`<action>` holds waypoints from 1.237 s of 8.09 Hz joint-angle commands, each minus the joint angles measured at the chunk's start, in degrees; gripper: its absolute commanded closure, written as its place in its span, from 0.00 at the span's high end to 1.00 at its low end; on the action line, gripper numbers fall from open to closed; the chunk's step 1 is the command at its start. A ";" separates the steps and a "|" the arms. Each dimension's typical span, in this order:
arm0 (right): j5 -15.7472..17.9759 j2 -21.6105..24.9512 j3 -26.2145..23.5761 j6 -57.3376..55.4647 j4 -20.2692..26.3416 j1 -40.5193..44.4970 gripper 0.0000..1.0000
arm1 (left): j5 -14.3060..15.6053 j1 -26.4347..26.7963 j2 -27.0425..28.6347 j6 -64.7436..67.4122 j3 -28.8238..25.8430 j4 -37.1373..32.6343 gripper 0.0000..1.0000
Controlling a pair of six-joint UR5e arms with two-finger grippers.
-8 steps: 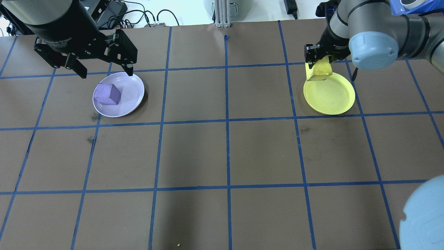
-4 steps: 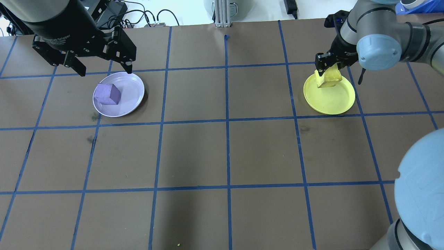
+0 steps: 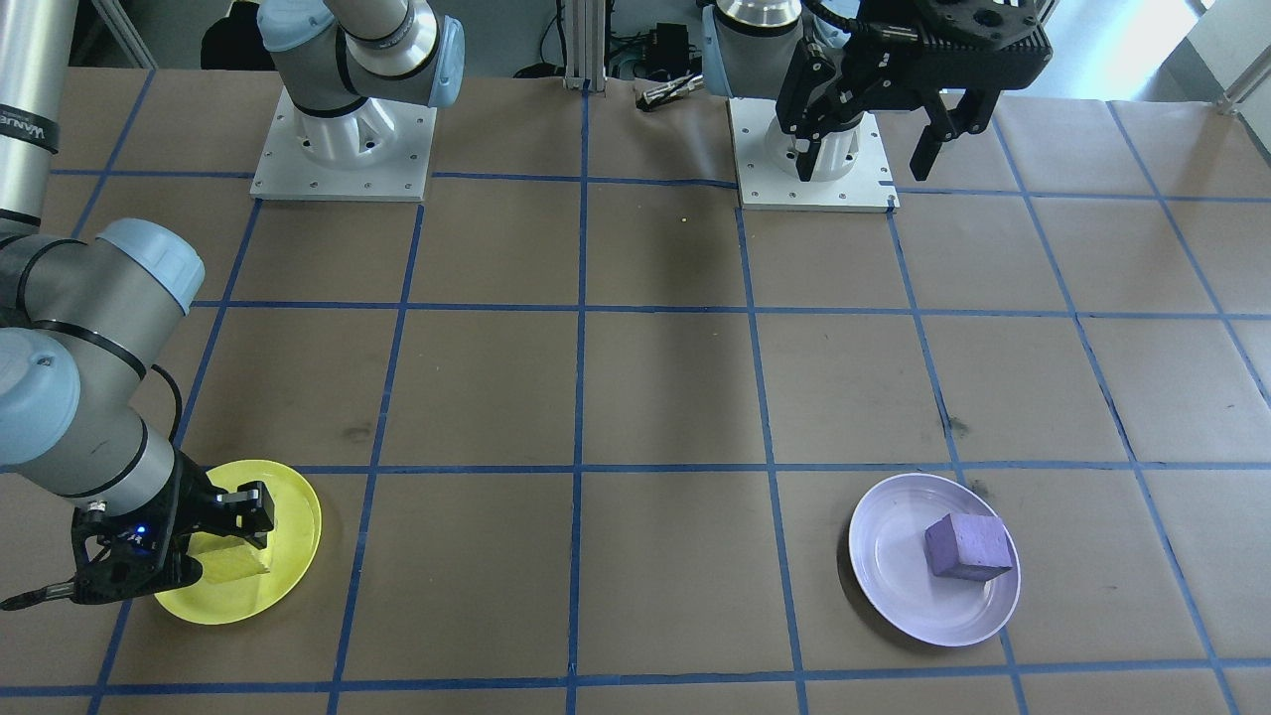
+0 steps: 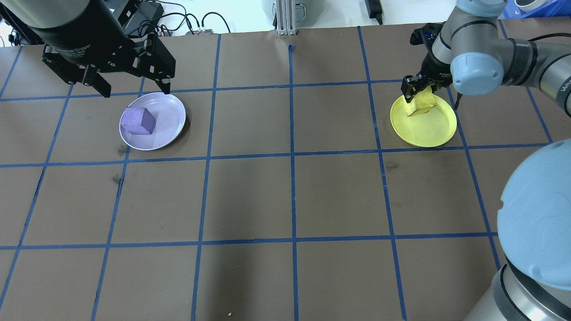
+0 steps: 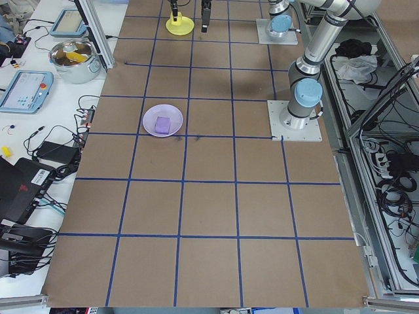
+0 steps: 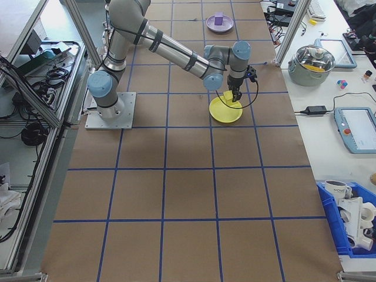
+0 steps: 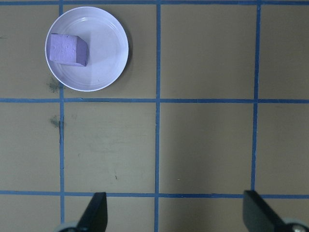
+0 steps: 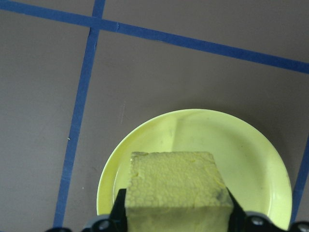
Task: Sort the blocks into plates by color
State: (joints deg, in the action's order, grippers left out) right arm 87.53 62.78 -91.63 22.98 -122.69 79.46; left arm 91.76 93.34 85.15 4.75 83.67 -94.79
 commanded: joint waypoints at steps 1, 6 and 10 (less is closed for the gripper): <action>2.28 0.23 0.05 1.28 -0.45 0.00 1.00 | 0.00 0.00 0.02 -0.01 0.01 0.04 1.00; 3.35 11.35 0.05 -12.93 9.09 2.19 1.00 | 0.00 0.00 -0.07 -0.01 0.01 0.04 1.00; 2.56 20.97 0.05 -20.25 20.54 2.46 1.00 | 0.00 0.00 -0.07 -0.01 0.09 0.04 1.00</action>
State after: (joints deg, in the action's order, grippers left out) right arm 90.27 80.38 -91.58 5.09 -106.22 81.81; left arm 91.76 93.34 85.08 4.75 83.70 -94.75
